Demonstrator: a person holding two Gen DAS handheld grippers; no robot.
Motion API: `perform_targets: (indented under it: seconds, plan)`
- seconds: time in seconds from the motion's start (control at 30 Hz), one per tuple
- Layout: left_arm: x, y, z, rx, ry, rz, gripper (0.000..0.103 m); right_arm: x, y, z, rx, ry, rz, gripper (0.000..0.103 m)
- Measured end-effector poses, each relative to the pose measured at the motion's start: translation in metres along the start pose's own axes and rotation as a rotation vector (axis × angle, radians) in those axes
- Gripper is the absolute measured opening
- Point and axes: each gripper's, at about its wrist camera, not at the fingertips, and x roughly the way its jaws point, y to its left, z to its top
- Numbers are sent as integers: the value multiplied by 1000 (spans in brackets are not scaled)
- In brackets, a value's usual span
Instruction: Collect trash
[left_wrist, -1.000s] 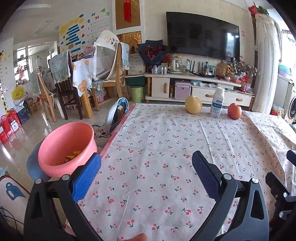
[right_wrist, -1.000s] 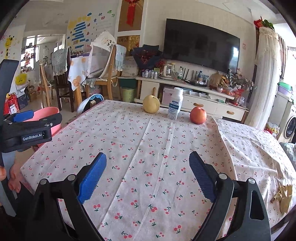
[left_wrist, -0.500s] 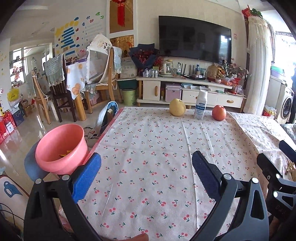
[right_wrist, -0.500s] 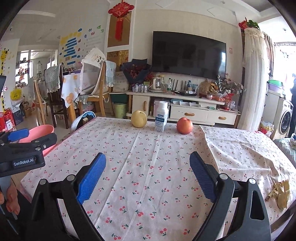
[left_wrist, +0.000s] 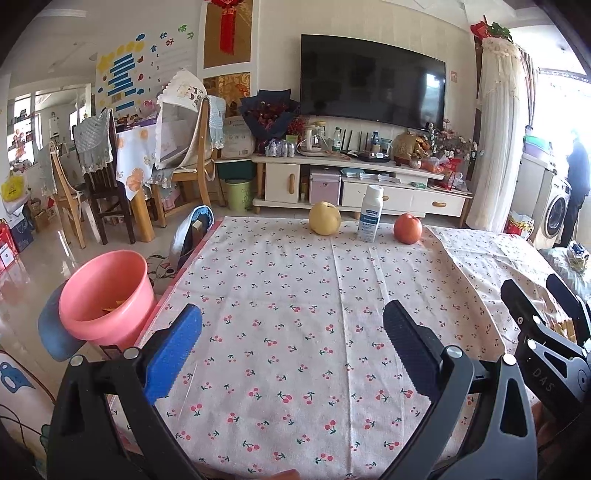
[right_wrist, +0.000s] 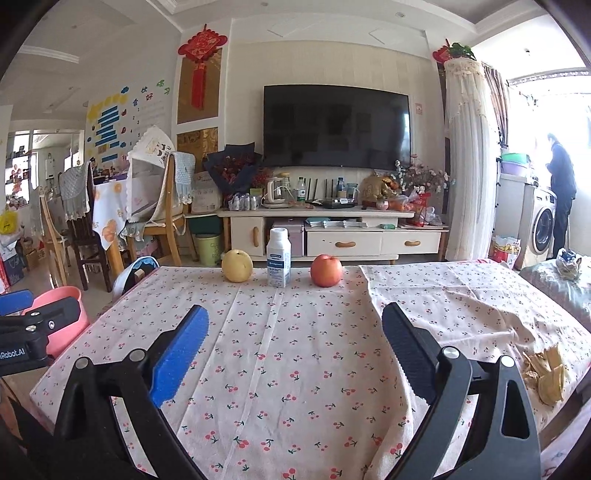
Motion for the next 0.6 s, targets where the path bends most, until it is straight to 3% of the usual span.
perform_targets:
  seconds: [0.6]
  plan:
    - [2, -5, -1, 6, 25, 15, 99, 6, 0, -4, -8, -8, -36, 96]
